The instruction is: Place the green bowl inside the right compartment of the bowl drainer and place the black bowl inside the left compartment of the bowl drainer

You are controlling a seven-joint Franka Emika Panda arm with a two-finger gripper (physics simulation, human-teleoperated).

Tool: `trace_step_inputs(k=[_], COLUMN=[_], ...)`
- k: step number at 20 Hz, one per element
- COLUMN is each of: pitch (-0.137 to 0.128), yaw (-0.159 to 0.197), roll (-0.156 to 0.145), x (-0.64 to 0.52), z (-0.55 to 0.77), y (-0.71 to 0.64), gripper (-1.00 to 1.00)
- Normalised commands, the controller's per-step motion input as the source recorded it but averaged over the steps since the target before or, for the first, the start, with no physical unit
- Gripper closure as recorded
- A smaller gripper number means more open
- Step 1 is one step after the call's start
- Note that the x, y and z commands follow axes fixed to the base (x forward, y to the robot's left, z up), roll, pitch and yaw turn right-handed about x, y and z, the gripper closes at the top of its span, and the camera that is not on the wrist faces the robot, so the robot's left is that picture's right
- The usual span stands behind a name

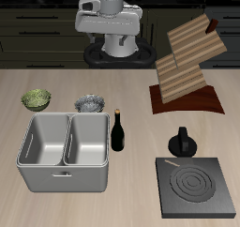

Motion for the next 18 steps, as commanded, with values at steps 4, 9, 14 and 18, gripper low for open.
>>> trace_step_inputs(k=[4,9,14,18], pitch=[0.003,0.009,0.012,0.023], yaw=[-0.01,0.008,0.007,0.013], roll=[-0.033,-0.022,-0.043,0.037], x=[0.02,0.02,0.02,-0.04], z=[0.0,-0.03,-0.03,-0.05], y=[-0.44,-0.44,-0.44,-0.29], gripper=[-1.0,-1.0,-1.0,-1.0])
